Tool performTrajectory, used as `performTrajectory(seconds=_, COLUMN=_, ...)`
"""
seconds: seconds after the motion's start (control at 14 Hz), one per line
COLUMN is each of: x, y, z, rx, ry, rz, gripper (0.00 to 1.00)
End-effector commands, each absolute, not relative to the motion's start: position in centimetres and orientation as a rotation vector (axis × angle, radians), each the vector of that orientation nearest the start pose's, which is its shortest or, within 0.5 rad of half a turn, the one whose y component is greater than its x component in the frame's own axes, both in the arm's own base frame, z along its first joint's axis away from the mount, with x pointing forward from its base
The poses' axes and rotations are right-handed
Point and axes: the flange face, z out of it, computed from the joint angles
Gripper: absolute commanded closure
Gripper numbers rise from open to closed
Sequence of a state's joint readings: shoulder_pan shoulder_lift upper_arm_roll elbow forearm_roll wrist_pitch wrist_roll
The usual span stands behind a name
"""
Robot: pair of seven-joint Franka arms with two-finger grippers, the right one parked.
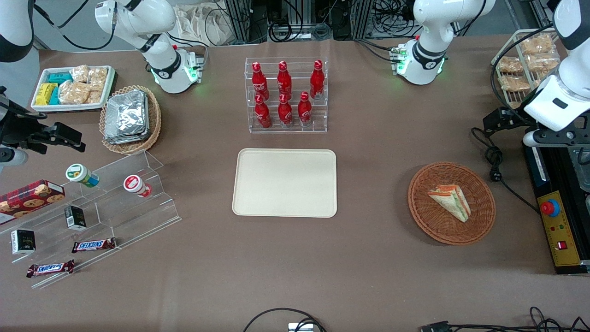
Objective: Place sandwich from basket to tray
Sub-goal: 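Lower the open left gripper onto the sandwich in the wicker basket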
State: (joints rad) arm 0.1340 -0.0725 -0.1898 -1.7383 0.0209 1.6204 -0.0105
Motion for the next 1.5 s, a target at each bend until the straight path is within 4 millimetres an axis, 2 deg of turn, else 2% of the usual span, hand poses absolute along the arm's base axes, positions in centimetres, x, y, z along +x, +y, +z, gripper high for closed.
performTrajectory(seconds=0.0, x=53.3, y=-2.9, z=59.2, rx=-3.116, ry=0.06, rz=0.063, gripper=0.0)
performTrajectory(seconds=0.29, x=53.4, y=-2.9, z=59.1, rx=-3.117, ry=0.057, rz=0.058, gripper=0.0)
performTrajectory(seconds=0.43, x=53.8, y=-2.7, z=58.2, rx=-3.118, ry=0.022, rz=0.067, gripper=0.0)
performTrajectory(seconds=0.57, x=54.8, y=-2.9, z=56.9, rx=-3.115, ry=-0.232, rz=0.034, gripper=0.0)
performTrajectory(seconds=0.64, x=55.3, y=-2.8, z=56.1, rx=-3.111, ry=-0.306, rz=0.043, gripper=0.0)
performTrajectory(seconds=0.79, x=56.3, y=-2.7, z=53.4, rx=-3.095, ry=-0.439, rz=0.105, gripper=0.0)
performTrajectory(seconds=0.93, x=56.8, y=-2.7, z=50.2, rx=-3.077, ry=-0.578, rz=0.084, gripper=0.0)
performTrajectory(seconds=1.14, x=56.5, y=-1.9, z=43.8, rx=-3.066, ry=-0.619, rz=0.085, gripper=0.0)
performTrajectory(seconds=1.29, x=57.0, y=-1.7, z=39.6, rx=-3.05, ry=-0.756, rz=0.003, gripper=0.0)
performTrajectory(seconds=1.43, x=57.6, y=-1.8, z=36.5, rx=-3.04, ry=-0.822, rz=0.004, gripper=0.0)
